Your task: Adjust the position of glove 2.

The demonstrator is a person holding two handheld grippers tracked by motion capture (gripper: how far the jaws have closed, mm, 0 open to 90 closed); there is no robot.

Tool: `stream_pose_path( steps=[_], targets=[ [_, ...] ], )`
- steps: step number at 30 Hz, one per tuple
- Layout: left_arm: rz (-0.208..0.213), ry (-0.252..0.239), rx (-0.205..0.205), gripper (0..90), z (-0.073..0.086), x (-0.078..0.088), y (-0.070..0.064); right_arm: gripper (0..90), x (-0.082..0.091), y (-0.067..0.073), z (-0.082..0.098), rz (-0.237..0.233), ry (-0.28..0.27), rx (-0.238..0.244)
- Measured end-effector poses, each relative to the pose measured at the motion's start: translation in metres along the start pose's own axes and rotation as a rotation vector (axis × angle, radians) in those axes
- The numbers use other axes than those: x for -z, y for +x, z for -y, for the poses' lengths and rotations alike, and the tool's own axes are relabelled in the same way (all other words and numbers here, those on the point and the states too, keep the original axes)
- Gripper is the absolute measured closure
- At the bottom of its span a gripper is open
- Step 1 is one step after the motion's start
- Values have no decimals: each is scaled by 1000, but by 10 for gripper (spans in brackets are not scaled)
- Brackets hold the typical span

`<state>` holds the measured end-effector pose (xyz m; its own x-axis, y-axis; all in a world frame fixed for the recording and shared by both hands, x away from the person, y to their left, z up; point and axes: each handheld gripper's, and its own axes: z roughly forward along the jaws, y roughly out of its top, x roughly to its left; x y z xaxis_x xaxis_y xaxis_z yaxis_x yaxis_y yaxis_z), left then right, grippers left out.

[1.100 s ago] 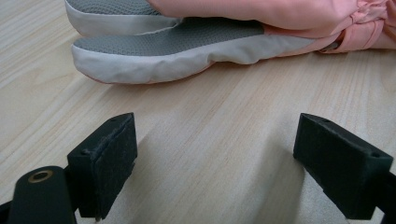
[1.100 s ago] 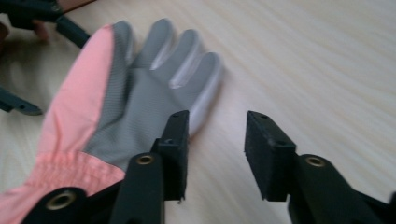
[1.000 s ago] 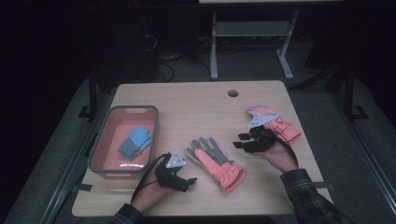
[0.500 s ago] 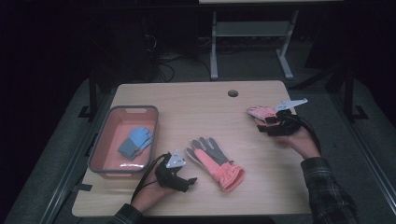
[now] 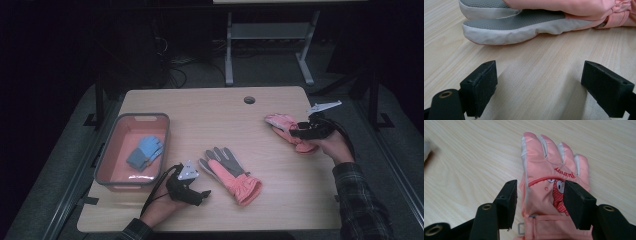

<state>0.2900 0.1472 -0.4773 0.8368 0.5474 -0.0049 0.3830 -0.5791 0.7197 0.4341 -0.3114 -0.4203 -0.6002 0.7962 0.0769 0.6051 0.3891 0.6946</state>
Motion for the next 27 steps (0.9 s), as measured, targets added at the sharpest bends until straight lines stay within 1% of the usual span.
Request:
stream_pose_path(
  steps=[5,6,8,10,12,14,15,17,20,22,23,27],
  targets=[
    [0,0,0,128,0,0,0,445,-11,-5,-1,-17,36,3],
    [0,0,0,127,0,0,0,447,-15,-5,-1,-14,54,9],
    [0,0,0,128,0,0,0,481,-21,-4,1,-5,81,26],
    [0,0,0,127,0,0,0,537,-24,-3,2,5,89,31],
    [0,0,0,127,0,0,0,606,-25,-2,2,6,81,38],
    [0,0,0,128,0,0,0,721,-22,-2,2,-4,80,29],
    [0,0,0,127,0,0,0,755,-21,-2,2,-6,74,29],
    [0,0,0,128,0,0,0,793,-19,-2,2,-8,70,29],
    [0,0,0,128,0,0,0,823,-16,-3,3,-12,59,19],
    [0,0,0,127,0,0,0,829,-12,-2,3,-18,54,10],
    [0,0,0,128,0,0,0,829,-10,-2,2,-21,48,13],
    [2,6,-3,127,0,1,0,832,2,6,-2,-29,22,18]
  ],
)
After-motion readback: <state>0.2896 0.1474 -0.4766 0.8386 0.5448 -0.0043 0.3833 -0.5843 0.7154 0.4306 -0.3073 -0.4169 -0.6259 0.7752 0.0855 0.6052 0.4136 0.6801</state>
